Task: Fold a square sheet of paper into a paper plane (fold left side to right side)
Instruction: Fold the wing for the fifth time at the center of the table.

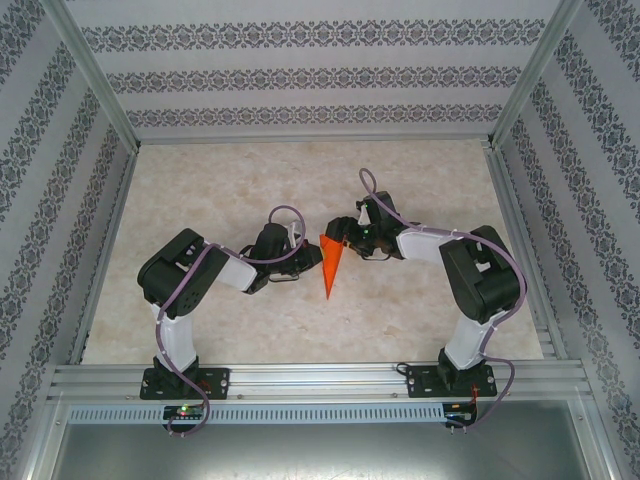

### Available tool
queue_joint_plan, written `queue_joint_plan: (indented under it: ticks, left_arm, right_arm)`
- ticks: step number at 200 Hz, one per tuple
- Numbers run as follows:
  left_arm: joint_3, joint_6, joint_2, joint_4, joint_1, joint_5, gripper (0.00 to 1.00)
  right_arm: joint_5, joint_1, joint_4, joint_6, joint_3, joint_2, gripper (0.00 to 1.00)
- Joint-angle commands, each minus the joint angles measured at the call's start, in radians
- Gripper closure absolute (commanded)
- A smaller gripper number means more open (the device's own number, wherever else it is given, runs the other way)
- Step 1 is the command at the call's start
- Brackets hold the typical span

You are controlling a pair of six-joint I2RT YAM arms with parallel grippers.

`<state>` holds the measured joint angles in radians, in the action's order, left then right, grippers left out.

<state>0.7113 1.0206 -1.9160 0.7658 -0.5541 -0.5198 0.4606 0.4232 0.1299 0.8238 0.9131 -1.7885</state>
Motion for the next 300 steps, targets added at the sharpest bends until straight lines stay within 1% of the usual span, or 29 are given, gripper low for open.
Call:
queue_joint_plan:
  ticks: [1, 95, 193, 249, 300]
  left_arm:
    - [0.006, -0.025, 0.001, -0.011, 0.013, 0.007, 1.0]
    - [0.014, -0.047, -0.002, -0.036, 0.012, 0.007, 1.0]
    - [0.039, -0.095, -0.001, -0.097, 0.016, 0.025, 1.0]
    - [0.061, -0.107, -0.023, -0.107, 0.016, 0.023, 1.0]
    - [0.048, -0.1, -0.05, -0.094, 0.015, 0.02, 1.0]
  right_arm:
    - [0.0, 0.012, -0.01, -0.006, 0.028, -0.024, 0.28]
    - [-0.006, 0.027, -0.041, -0.026, 0.07, -0.067, 0.28]
    - [-0.041, 0.041, -0.141, -0.082, 0.101, -0.103, 0.28]
    - [-0.038, 0.047, -0.146, -0.087, 0.107, -0.11, 0.29]
    - [-0.04, 0.046, -0.148, -0.091, 0.11, -0.112, 0.29]
